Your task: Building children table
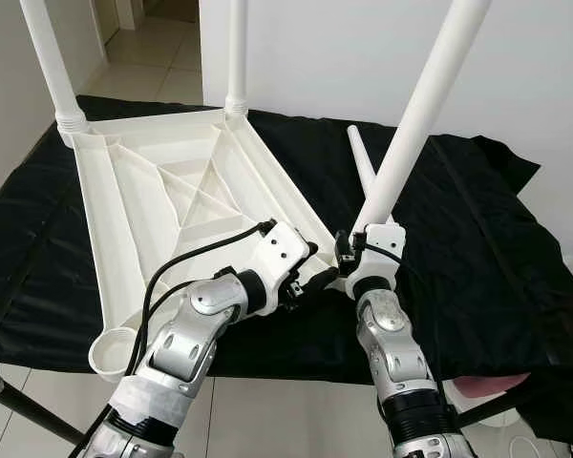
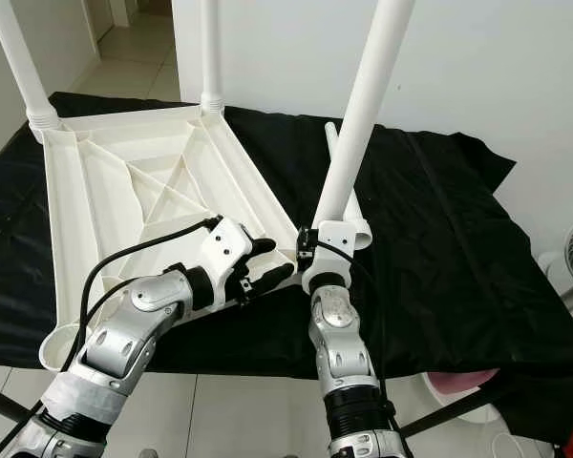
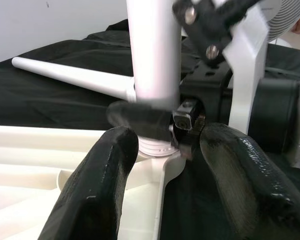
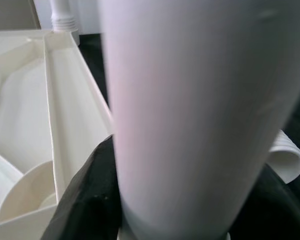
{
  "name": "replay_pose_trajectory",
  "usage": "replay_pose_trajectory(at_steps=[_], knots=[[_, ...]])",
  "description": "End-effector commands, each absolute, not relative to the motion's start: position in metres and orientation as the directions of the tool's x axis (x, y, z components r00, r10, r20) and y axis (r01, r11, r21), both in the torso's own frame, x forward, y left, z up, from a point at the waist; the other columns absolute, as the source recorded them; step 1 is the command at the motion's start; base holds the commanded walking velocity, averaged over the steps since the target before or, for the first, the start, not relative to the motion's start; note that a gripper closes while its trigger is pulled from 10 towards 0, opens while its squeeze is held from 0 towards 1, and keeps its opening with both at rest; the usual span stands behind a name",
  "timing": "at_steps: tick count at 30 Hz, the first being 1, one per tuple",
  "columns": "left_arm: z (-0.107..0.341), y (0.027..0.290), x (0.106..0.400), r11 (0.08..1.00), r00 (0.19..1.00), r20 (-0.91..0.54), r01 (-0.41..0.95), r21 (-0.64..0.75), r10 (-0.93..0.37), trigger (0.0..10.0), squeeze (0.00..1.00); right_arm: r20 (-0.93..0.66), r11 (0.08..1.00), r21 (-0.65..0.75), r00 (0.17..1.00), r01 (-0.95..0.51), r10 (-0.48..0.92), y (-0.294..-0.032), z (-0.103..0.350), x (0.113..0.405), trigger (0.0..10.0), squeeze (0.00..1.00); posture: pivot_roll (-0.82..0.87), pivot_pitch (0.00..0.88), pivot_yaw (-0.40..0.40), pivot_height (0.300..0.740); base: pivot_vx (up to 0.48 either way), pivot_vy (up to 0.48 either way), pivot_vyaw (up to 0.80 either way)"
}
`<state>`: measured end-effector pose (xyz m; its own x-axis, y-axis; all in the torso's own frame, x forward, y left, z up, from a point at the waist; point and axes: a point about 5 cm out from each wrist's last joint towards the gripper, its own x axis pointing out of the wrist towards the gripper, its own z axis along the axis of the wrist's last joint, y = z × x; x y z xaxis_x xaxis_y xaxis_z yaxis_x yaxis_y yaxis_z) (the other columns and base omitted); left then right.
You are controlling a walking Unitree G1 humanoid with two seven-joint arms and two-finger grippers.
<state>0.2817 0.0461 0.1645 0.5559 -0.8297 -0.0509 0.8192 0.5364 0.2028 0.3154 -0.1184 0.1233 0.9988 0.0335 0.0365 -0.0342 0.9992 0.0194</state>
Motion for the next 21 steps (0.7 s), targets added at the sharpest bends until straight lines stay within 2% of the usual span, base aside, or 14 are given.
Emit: replay_pose_trajectory(at_steps=[1, 4, 5, 11, 12, 14, 15, 21], knots=[[0.164, 0.044, 0.284, 0.571, 0.592, -0.048, 0.793, 0.211, -0.805, 10.0, 0.0, 0.011, 0.999, 0.02, 0.999, -0.038, 0.038, -0.122, 0.117, 0.315, 10.0, 1.0, 0.04, 0.0, -0.106, 0.74, 0.0, 0.0, 0.0], [0.164, 0.043, 0.284, 0.57, 0.591, -0.047, 0.794, 0.209, -0.805, 10.0, 0.0, 0.009, 0.998, 0.024, 0.998, -0.06, 0.06, -0.124, 0.118, 0.318, 10.0, 1.0, 0.03, 0.0, -0.106, 0.74, 0.0, 0.0, 0.0], [0.165, 0.04, 0.284, 0.568, 0.587, -0.042, 0.797, 0.205, -0.809, 10.0, 0.0, 0.018, 0.99, 0.024, 0.99, -0.141, 0.14, -0.128, 0.122, 0.324, 10.0, 1.0, 0.03, 0.0, -0.107, 0.74, 0.0, 0.0, 0.0], [0.165, 0.039, 0.283, 0.567, 0.585, -0.039, 0.798, 0.204, -0.81, 10.0, 0.0, 0.031, 0.962, -0.009, 0.962, -0.272, 0.272, -0.13, 0.126, 0.329, 10.0, 1.0, 0.04, 0.0, -0.108, 0.74, 0.0, 0.0, 0.0], [0.165, 0.039, 0.283, 0.568, 0.586, -0.04, 0.798, 0.204, -0.809, 10.0, 0.0, 0.027, 0.956, -0.009, 0.955, -0.294, 0.295, -0.131, 0.125, 0.33, 10.0, 0.86, 0.04, 0.0, -0.109, 0.74, 0.0, 0.0, 0.0], [0.165, 0.04, 0.282, 0.569, 0.587, -0.04, 0.797, 0.203, -0.808, 10.0, 0.0, 0.018, 0.945, -0.022, 0.944, -0.328, 0.328, -0.134, 0.125, 0.331, 10.0, 0.86, 0.04, 0.0, -0.109, 0.74, 0.0, 0.0, 0.0], [0.165, 0.041, 0.282, 0.569, 0.587, -0.042, 0.797, 0.203, -0.808, 10.0, 0.0, 0.018, 0.928, -0.032, 0.928, -0.37, 0.371, -0.136, 0.126, 0.332, 10.0, 0.0, 0.05, 0.0, -0.11, 0.74, 0.0, 0.0, 0.0], [0.159, 0.044, 0.278, 0.561, 0.584, -0.065, 0.801, 0.207, -0.809, 10.0, 0.0, 0.001, 0.847, -0.086, 0.85, -0.524, 0.526, -0.147, 0.129, 0.335, 10.0, 0.0, 0.05, 0.0, -0.11, 0.74, 0.0, 0.0, 0.0]])
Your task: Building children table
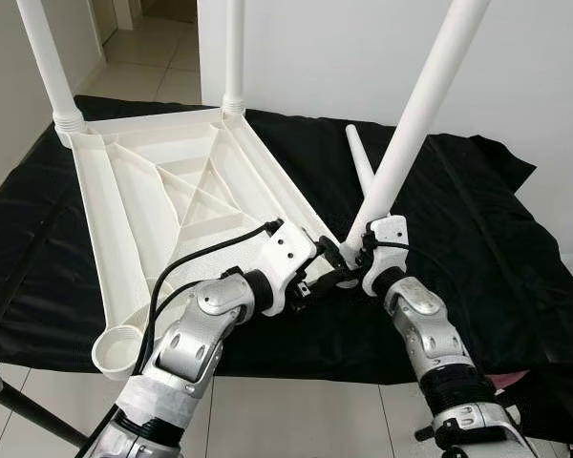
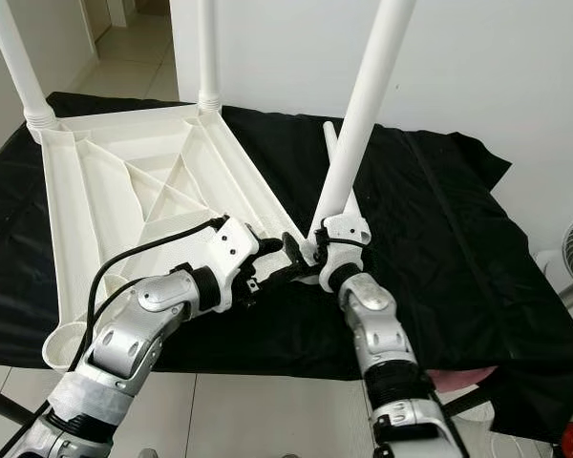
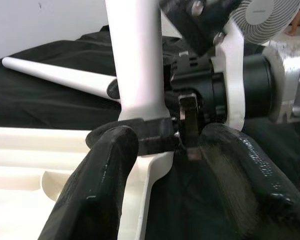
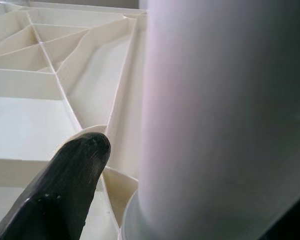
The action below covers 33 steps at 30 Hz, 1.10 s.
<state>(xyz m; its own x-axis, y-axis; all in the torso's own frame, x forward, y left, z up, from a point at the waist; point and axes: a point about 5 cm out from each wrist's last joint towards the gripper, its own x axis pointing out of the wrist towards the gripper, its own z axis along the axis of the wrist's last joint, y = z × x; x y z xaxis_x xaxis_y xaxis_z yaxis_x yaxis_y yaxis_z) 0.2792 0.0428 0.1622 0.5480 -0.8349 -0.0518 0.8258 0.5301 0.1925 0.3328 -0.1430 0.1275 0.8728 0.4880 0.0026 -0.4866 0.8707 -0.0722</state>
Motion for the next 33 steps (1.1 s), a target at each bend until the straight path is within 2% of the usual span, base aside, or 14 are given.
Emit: replay_pose_trajectory(at_steps=[1, 3, 4, 11, 12, 13, 14, 15, 16, 32, 33], knots=[[0.159, 0.044, 0.278, 0.561, 0.584, -0.065, 0.801, 0.207, -0.809, 10.0, 0.0, 0.001, 0.847, -0.086, 0.85, -0.524, 0.526, -0.147, 0.129, 0.335, 10.0, 0.0, 0.05, 0.0, -0.11, 0.74, 0.0, 0.0, 0.0], [0.155, 0.045, 0.276, 0.547, 0.571, -0.08, 0.812, 0.204, -0.817, 10.0, 0.0, 0.006, 0.837, -0.106, 0.842, -0.536, 0.54, -0.152, 0.131, 0.337, 10.0, 0.0, 0.04, 0.0, -0.11, 0.74, 0.0, 0.0, 0.0], [0.154, 0.046, 0.269, 0.515, 0.536, -0.082, 0.836, 0.187, -0.84, 10.0, 0.0, 0.008, 0.832, -0.116, 0.837, -0.542, 0.547, -0.157, 0.132, 0.34, 10.0, 0.0, 0.04, 0.0, -0.109, 0.74, 0.0, 0.0, 0.0], [0.15, 0.048, 0.267, 0.517, 0.539, -0.089, 0.835, 0.185, -0.838, 10.0, 0.0, -0.009, 0.797, -0.134, 0.805, -0.589, 0.593, -0.16, 0.131, 0.343, 10.0, 0.0, 0.05, 0.0, -0.107, 0.74, 0.0, 0.0, 0.0], [0.149, 0.048, 0.266, 0.518, 0.54, -0.093, 0.835, 0.187, -0.837, 10.0, 0.0, -0.016, 0.788, -0.138, 0.797, -0.6, 0.604, -0.16, 0.13, 0.343, 8.9, 0.0, 0.05, 0.0, -0.106, 0.74, 0.0, 0.0, 0.0], [0.149, 0.048, 0.266, 0.517, 0.539, -0.096, 0.835, 0.187, -0.837, 10.0, 0.0, -0.02, 0.78, -0.14, 0.79, -0.61, 0.613, -0.161, 0.13, 0.344, 8.9, 0.0, 0.05, 0.0, -0.106, 0.74, 0.0, 0.0, 0.0], [0.149, 0.048, 0.266, 0.518, 0.54, -0.095, 0.835, 0.185, -0.836, 10.0, 0.0, -0.026, 0.772, -0.143, 0.782, -0.62, 0.623, -0.161, 0.129, 0.345, 3.8, 0.0, 0.05, 0.0, -0.105, 0.74, 0.0, 0.0, 0.0], [0.149, 0.048, 0.266, 0.519, 0.54, -0.093, 0.835, 0.181, -0.837, 10.0, 0.0, -0.032, 0.764, -0.145, 0.775, -0.628, 0.631, -0.161, 0.128, 0.345, 3.8, 0.0, 0.05, 0.0, -0.105, 0.74, 0.0, 0.0, 0.0], [0.149, 0.047, 0.266, 0.519, 0.54, -0.093, 0.835, 0.182, -0.836, 10.0, 0.0, -0.039, 0.763, -0.144, 0.774, -0.631, 0.632, -0.161, 0.127, 0.345, 0.0, 0.0, 0.05, 0.0, -0.107, 0.74, 0.0, 0.0, 0.0], [0.151, 0.044, 0.267, 0.529, 0.55, -0.09, 0.828, 0.186, -0.83, 10.0, 0.0, -0.056, 0.755, -0.086, 0.76, -0.65, 0.648, -0.162, 0.112, 0.341, 0.0, 0.0, 0.05, 0.0, -0.104, 0.74, 0.0, 0.0, 0.0], [0.151, 0.044, 0.268, 0.529, 0.551, -0.091, 0.828, 0.186, -0.83, 10.0, 0.0, -0.051, 0.782, -0.076, 0.786, -0.618, 0.616, -0.164, 0.111, 0.341, 3.2, 0.0, 0.04, 0.0, -0.106, 0.74, 0.0, 0.0, 0.0]])
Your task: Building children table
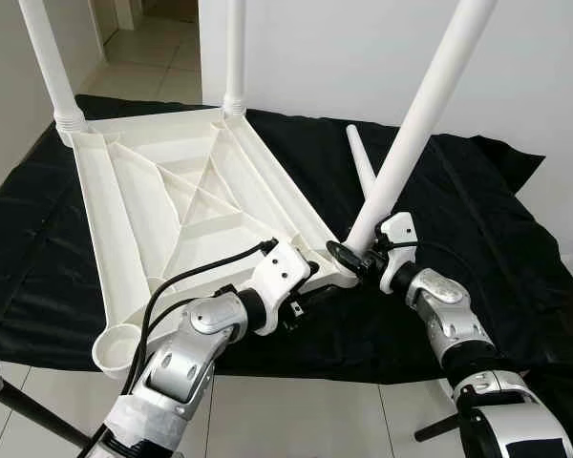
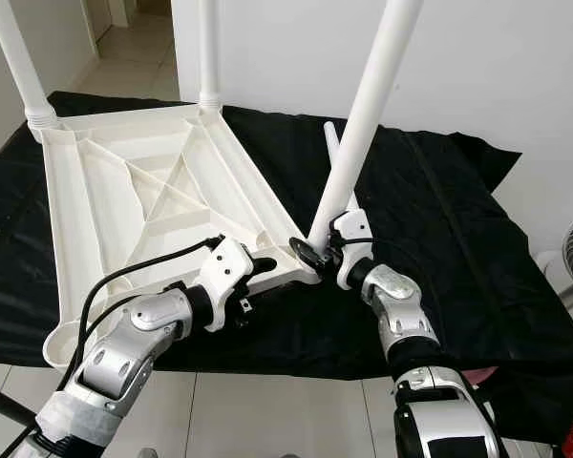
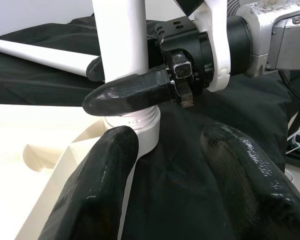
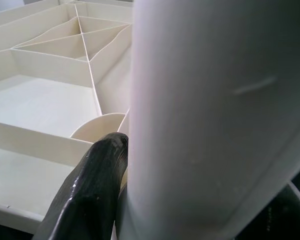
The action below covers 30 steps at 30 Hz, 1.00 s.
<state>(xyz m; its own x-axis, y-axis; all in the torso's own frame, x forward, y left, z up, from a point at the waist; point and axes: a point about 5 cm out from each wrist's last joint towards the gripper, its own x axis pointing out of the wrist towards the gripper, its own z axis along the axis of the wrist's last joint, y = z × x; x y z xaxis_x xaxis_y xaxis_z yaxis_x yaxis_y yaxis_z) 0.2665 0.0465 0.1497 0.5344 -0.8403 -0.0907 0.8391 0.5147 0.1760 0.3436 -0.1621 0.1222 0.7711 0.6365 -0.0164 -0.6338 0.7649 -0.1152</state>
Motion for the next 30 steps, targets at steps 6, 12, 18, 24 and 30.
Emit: replay_pose_trajectory(at_steps=[6, 12, 18, 24, 30], knots=[[0.151, 0.043, 0.27, 0.526, 0.55, -0.093, 0.828, 0.194, -0.83, 10.0, 0.0, -0.048, 0.82, -0.068, 0.823, -0.568, 0.566, -0.163, 0.107, 0.339, 10.0, 0.0, 0.03, 0.0, -0.103, 0.74, 0.0, 0.0, 0.0], [0.152, 0.042, 0.27, 0.523, 0.547, -0.09, 0.829, 0.195, -0.833, 10.0, 0.0, -0.036, 0.854, -0.049, 0.856, -0.517, 0.516, -0.154, 0.102, 0.333, 10.0, 0.0, 0.03, 0.0, -0.104, 0.74, 0.0, 0.0, 0.0], [0.153, 0.041, 0.27, 0.52, 0.544, -0.088, 0.831, 0.197, -0.835, 10.0, 0.0, -0.032, 0.915, -0.021, 0.915, -0.402, 0.401, -0.143, 0.099, 0.331, 10.0, 0.0, 0.04, 0.0, -0.105, 0.74, 0.0, 0.0, 0.0], [0.153, 0.042, 0.27, 0.518, 0.542, -0.09, 0.832, 0.201, -0.836, 10.0, 0.0, -0.066, 0.988, 0.043, 0.986, -0.15, 0.153, -0.129, 0.095, 0.327, 10.0, 0.0, 0.04, 0.0, -0.108, 0.74, 0.0, 0.0, 0.0], [0.155, 0.041, 0.27, 0.518, 0.542, -0.088, 0.831, 0.201, -0.836, 10.0, 0.0, -0.098, 0.999, 0.046, 0.995, -0.014, 0.018, -0.121, 0.095, 0.318, 10.0, 0.0, 0.04, 0.0, -0.109, 0.74, 0.0, 0.0, 0.0]])
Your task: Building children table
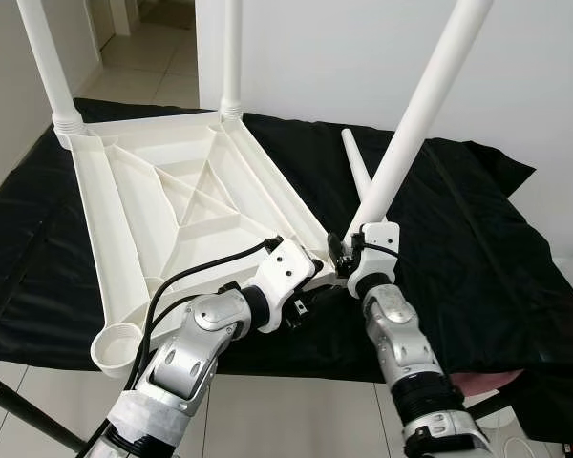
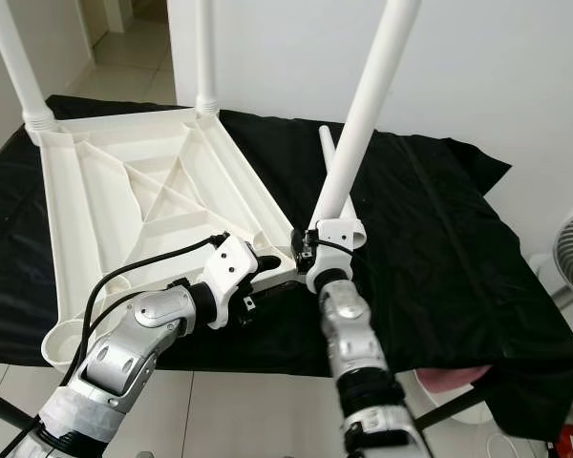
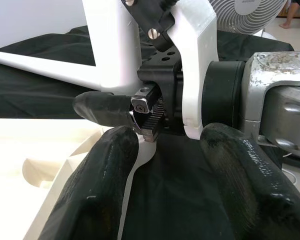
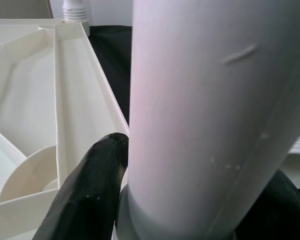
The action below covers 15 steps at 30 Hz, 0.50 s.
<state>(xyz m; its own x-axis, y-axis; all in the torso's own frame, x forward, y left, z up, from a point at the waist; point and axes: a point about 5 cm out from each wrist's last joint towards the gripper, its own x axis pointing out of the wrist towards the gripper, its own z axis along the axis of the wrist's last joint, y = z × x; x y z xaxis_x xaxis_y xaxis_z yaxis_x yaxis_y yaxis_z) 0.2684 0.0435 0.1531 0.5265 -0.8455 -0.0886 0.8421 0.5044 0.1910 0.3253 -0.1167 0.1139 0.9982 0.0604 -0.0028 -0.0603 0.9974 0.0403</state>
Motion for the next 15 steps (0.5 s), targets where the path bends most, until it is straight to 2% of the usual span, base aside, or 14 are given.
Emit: replay_pose_trajectory(at_steps=[1, 8, 9, 10, 11, 15], knots=[[0.155, 0.041, 0.27, 0.518, 0.542, -0.088, 0.831, 0.201, -0.836, 10.0, 0.0, -0.098, 0.999, 0.046, 0.995, -0.014, 0.018, -0.121, 0.095, 0.318, 10.0, 0.0, 0.04, 0.0, -0.109, 0.74, 0.0, 0.0, 0.0], [0.156, 0.04, 0.27, 0.519, 0.542, -0.084, 0.831, 0.2, -0.836, 10.0, 0.0, -0.094, 0.998, 0.067, 0.996, 0.01, -0.004, -0.115, 0.1, 0.314, 10.0, 0.0, 0.03, 0.0, -0.103, 0.74, 0.0, 0.0, 0.0], [0.155, 0.04, 0.27, 0.518, 0.542, -0.085, 0.831, 0.201, -0.836, 10.0, 0.0, -0.091, 0.997, 0.075, 0.996, 0.005, 0.002, -0.116, 0.101, 0.315, 10.0, 0.7, 0.03, 0.0, -0.102, 0.74, 0.0, 0.0, 0.0], [0.155, 0.04, 0.27, 0.518, 0.542, -0.086, 0.831, 0.202, -0.836, 10.0, 0.0, -0.093, 0.997, 0.08, 0.996, 0.005, 0.002, -0.117, 0.101, 0.314, 10.0, 0.7, 0.03, 0.0, -0.102, 0.74, 0.0, 0.0, 0.0], [0.155, 0.04, 0.27, 0.517, 0.541, -0.087, 0.832, 0.202, -0.836, 10.0, 0.0, -0.075, 0.997, 0.076, 0.997, 0.0, 0.005, -0.119, 0.104, 0.315, 10.0, 1.0, 0.03, 0.0, -0.101, 0.74, 0.0, 0.0, 0.0], [0.155, 0.04, 0.27, 0.516, 0.541, -0.089, 0.832, 0.202, -0.837, 10.0, 0.0, -0.041, 0.998, 0.061, 0.999, -0.029, 0.032, -0.124, 0.111, 0.315, 10.0, 1.0, 0.03, 0.0, -0.101, 0.74, 0.0, 0.0, 0.0]])
